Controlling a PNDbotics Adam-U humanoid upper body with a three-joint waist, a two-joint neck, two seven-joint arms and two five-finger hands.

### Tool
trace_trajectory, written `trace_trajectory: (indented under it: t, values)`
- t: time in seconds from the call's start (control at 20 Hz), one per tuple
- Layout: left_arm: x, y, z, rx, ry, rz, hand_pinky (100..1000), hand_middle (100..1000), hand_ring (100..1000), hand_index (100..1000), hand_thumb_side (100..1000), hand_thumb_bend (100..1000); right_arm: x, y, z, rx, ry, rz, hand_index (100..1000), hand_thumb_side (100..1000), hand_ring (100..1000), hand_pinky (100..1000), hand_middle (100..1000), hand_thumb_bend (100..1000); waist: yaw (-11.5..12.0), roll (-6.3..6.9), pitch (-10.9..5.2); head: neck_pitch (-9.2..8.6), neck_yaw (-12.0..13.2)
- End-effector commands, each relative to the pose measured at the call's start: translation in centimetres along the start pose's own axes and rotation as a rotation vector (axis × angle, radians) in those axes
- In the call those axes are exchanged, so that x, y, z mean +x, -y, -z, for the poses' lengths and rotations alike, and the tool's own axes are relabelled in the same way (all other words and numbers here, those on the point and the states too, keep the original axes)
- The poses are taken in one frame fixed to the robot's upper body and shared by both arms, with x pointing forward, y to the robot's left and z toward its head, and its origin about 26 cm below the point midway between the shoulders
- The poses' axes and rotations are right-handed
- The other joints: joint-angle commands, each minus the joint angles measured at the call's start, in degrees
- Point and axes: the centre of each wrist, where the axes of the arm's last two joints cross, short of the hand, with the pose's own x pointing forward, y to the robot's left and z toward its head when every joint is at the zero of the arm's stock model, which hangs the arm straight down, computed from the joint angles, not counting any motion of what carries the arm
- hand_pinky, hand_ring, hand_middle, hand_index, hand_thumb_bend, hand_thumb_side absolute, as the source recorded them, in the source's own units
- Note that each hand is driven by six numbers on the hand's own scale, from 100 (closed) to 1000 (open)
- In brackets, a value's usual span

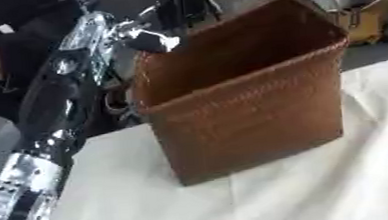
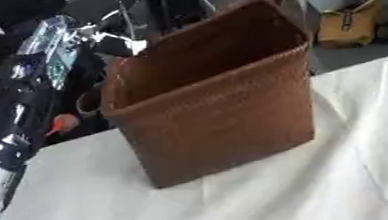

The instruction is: Pick up objects on the table and place them in the box.

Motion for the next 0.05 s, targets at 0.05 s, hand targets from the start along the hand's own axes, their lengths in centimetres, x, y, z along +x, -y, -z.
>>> trace_trajectory:
  t: [0.05]
  values:
    - [-3.02,-2.72,-3.07,0.163,-0.033,-0.033,1000,942,1000,1000,785,194,0.11,0.9,0.62,-0.009,0.029,-0.009,592,1000,628,676,684,100,0.71,-0.7,-1.92,2.98,-0.9]
